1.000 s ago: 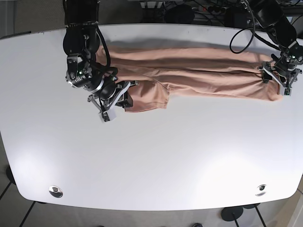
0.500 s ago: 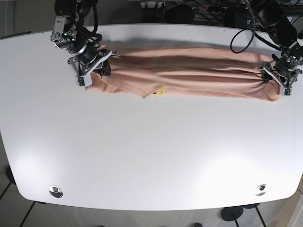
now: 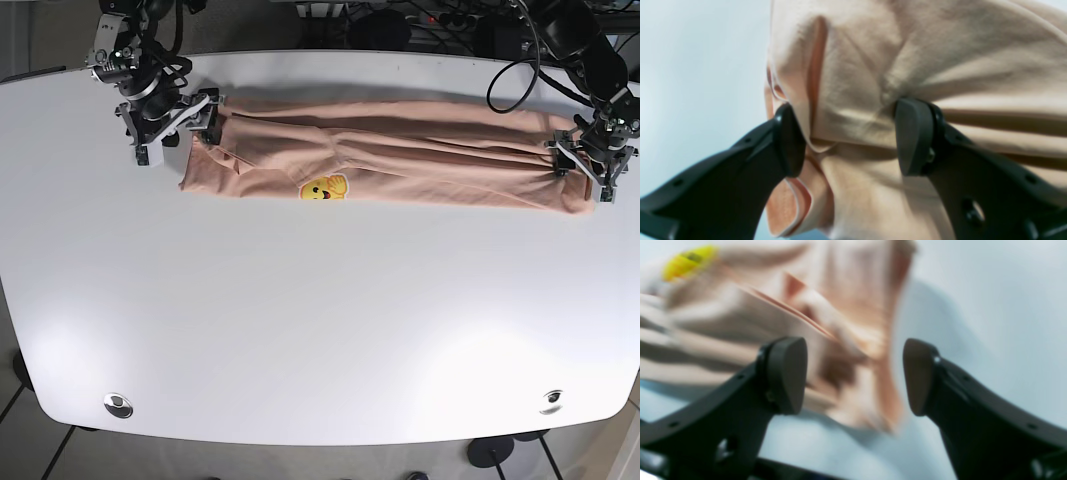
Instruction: Fold the T-shirt properly
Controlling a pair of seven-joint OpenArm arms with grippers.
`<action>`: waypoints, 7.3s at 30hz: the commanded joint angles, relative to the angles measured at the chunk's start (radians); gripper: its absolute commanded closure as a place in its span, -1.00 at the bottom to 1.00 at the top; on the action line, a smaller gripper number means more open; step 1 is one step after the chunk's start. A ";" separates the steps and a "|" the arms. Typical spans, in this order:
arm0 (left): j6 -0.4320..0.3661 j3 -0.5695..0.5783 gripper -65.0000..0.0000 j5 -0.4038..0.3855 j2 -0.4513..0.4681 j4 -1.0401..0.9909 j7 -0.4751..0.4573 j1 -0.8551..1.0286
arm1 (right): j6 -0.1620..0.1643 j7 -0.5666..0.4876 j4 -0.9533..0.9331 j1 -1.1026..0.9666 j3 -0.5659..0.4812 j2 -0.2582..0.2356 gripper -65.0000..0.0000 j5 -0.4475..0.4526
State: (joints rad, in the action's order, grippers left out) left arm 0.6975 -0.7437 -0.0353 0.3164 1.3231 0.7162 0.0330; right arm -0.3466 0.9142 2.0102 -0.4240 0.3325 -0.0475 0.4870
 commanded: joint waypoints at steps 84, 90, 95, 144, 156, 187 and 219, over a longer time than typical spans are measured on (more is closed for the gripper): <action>-0.088 0.350 0.87 -0.587 -0.345 0.256 0.428 -0.104 | -0.042 -0.126 -0.493 0.308 -0.103 -0.051 0.82 -0.124; -0.089 0.459 0.52 -0.585 -0.336 0.256 0.362 -0.103 | -0.042 -0.126 -0.493 0.307 -0.103 -0.051 0.82 -0.124; -0.236 0.625 -0.09 -0.572 -0.336 0.295 0.357 -0.127 | -0.042 -0.125 -0.493 0.305 -0.105 -0.051 0.82 -0.124; -0.020 0.364 0.75 -0.572 -0.128 0.115 0.254 -0.041 | -0.081 0.056 -0.613 0.486 0.122 -0.082 0.95 0.287; -0.103 0.528 0.75 -0.572 -0.308 0.114 0.254 -0.045 | 0.022 0.105 -0.007 0.373 -0.115 -0.107 0.95 0.289; -0.137 0.439 0.76 -0.659 -0.290 0.175 0.256 -0.061 | 0.126 -0.126 -0.276 0.595 -0.738 -0.102 -0.77 0.151; -0.204 0.481 0.29 -0.774 -0.018 0.388 0.250 -0.074 | 0.126 -0.105 -0.311 0.664 -0.640 -0.009 -0.77 0.141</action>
State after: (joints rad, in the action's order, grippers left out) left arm 0.4507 -0.2523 -0.7937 0.2859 1.6936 0.9840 -0.0353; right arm -0.2096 0.8341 1.7020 0.1928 -0.3099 -0.0799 0.6106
